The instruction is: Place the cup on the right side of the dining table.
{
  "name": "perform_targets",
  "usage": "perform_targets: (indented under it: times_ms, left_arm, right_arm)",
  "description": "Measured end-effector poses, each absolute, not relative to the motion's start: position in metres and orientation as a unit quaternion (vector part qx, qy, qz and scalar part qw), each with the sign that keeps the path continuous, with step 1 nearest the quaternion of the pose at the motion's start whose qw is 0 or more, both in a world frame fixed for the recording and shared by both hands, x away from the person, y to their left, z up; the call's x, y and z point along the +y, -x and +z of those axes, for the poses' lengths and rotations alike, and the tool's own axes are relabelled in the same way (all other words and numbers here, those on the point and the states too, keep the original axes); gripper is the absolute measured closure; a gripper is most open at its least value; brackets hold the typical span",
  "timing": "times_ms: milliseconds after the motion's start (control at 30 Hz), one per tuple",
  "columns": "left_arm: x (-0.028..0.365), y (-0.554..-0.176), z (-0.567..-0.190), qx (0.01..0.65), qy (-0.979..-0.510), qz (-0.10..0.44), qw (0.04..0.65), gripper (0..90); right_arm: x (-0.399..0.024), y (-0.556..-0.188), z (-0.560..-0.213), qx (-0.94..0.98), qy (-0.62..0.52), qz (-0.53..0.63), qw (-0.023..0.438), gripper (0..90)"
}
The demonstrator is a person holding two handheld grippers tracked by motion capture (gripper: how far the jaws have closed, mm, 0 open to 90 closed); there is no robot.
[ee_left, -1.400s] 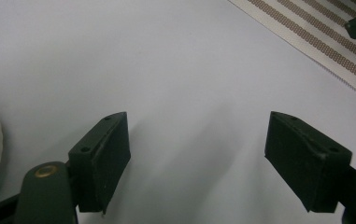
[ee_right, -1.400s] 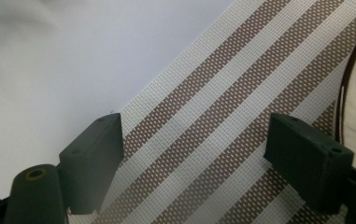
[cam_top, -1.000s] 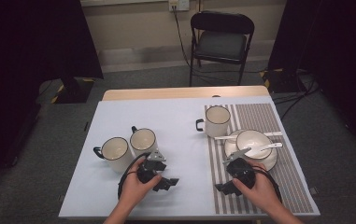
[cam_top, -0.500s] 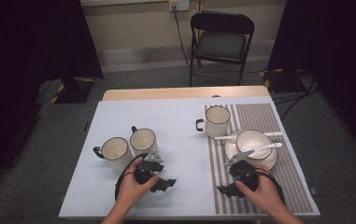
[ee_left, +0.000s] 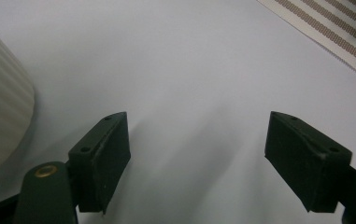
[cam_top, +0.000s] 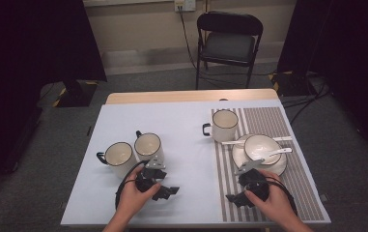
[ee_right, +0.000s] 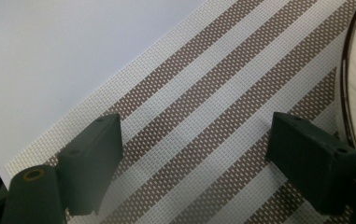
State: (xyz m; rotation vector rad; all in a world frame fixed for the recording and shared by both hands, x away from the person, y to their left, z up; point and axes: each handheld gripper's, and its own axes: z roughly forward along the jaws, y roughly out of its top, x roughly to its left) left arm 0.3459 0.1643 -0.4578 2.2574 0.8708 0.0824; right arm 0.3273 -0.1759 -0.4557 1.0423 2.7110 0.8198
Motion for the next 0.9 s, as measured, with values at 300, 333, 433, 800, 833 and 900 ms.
perform_targets:
  times_ms: [300,333,433,800,833,900]
  left_arm:
    - [0.169,-0.343,-0.458,0.339,-0.870,0.030,0.356,21.9]
    - [0.170,-0.343,-0.458,0.340,-0.870,0.032,0.355,21.9]
    - [0.171,-0.342,-0.459,0.342,-0.870,0.029,0.354,21.9]
    - [0.178,-0.338,-0.458,0.345,-0.868,0.032,0.355,21.8]
    - [0.179,-0.338,-0.458,0.346,-0.868,0.032,0.355,21.9]
    - [0.181,-0.337,-0.458,0.348,-0.867,0.032,0.354,21.9]
  right_arm:
    - [-0.178,-0.323,-0.459,0.901,-0.324,0.279,0.075,16.0]
    - [-0.178,-0.323,-0.459,0.901,-0.322,0.279,0.077,15.4]
    - [-0.177,-0.321,-0.460,0.902,-0.317,0.281,0.082,14.2]
    - [-0.179,-0.317,-0.464,0.901,-0.308,0.292,0.095,13.2]
    - [-0.179,-0.316,-0.464,0.899,-0.307,0.296,0.098,13.1]
    - [-0.180,-0.315,-0.465,0.897,-0.306,0.302,0.101,13.1]
